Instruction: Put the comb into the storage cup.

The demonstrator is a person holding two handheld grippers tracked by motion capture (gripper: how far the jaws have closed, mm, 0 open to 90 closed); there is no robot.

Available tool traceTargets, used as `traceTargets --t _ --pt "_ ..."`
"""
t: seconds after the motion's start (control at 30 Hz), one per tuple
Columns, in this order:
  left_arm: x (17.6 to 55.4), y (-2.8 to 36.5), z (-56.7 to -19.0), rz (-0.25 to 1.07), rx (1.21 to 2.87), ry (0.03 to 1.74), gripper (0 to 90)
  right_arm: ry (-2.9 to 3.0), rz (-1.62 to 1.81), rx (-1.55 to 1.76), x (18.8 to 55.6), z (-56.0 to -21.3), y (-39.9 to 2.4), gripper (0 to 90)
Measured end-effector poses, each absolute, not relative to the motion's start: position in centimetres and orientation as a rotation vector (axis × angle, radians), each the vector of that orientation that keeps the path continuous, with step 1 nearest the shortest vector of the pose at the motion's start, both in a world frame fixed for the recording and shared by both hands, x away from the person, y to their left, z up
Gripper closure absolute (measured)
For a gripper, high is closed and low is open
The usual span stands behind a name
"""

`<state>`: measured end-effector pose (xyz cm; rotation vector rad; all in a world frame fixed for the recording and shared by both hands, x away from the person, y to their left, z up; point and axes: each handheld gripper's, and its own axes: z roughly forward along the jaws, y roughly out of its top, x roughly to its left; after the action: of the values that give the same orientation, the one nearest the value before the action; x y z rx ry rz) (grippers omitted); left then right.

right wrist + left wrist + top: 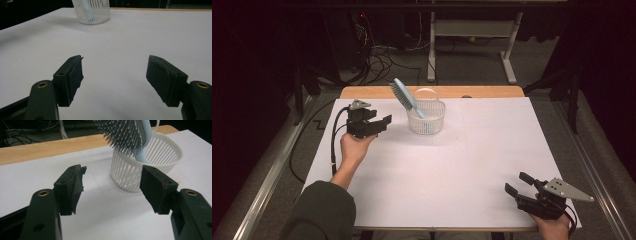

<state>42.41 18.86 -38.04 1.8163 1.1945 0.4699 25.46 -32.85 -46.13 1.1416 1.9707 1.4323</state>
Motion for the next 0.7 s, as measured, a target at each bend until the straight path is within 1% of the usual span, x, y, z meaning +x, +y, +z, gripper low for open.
traceTargets --t 0.7 --pt "40.9 20.3 -37.8 0.464 1.799 1.178 34.7 1.969 1.431 1.143 25.5 -46.1 -32.8 30.1"
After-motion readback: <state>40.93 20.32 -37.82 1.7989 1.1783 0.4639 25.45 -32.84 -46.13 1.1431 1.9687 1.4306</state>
